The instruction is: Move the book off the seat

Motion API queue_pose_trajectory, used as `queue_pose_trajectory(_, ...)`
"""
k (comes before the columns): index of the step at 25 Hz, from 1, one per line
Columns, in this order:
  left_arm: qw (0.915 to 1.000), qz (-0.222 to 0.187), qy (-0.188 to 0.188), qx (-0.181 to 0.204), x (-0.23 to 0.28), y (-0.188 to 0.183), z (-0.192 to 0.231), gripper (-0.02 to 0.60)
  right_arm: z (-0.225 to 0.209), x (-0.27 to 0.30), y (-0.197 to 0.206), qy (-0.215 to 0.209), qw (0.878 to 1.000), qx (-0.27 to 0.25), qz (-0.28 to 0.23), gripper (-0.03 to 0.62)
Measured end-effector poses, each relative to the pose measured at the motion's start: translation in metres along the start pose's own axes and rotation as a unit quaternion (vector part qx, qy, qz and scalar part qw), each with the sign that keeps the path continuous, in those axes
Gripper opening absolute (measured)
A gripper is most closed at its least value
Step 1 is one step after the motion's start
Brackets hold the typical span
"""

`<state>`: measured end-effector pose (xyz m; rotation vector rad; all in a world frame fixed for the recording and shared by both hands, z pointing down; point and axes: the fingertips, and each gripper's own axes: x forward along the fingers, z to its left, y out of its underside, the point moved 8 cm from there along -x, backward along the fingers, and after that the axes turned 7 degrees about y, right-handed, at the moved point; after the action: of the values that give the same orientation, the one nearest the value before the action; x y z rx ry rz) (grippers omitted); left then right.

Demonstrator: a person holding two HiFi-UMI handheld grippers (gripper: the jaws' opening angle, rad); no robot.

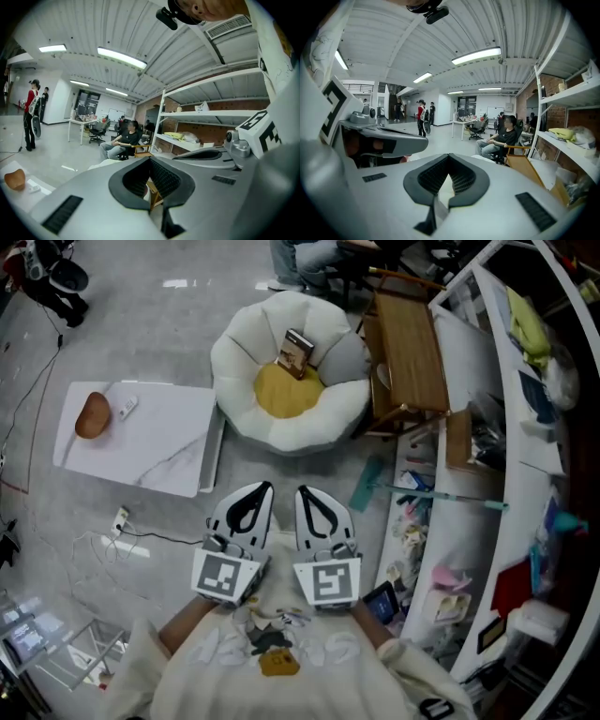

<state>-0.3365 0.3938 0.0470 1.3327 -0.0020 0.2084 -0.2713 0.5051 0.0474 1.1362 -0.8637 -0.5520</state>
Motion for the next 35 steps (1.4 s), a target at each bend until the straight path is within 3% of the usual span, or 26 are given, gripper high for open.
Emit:
queue_pose_trajectory(5,0.9999,-0.012,-0.006,-0.002,-0.010,-0.003,0.006,0.012,0.008,0.005,-0.003,-0.010,1.000,0.014,0.003,0.009)
queue_pose_trajectory(12,0.9996,-0.014,-0.023,-0.006,-0.020,-0.006,0.018,0.011,0.018,0.014,-0.012,-0.015,1.000,-0.014,-0.006,0.009)
queue_pose_trajectory(17,0.9997,-0.013,-0.022,-0.002,-0.019,-0.005,0.016,0.011,0.021,0.015,-0.014,-0.032,0.999,0.009,-0.033,0.009)
queue_pose_trajectory(22,0.9999,-0.007,-0.008,-0.013,-0.016,-0.001,0.014,0.012,0.022,0.010,-0.015,-0.021,0.999,0.005,-0.035,0.009)
queue_pose_trajectory(29,0.9996,0.007,0.016,-0.021,0.003,0.000,0.012,0.011,0.001,0.010,-0.006,0.007,1.000,0.016,-0.002,0.009)
queue_pose_trajectory(35,0.9995,0.016,-0.001,-0.026,0.026,-0.004,0.026,0.011,-0.020,0.036,-0.005,0.006,0.999,0.034,0.014,0.009)
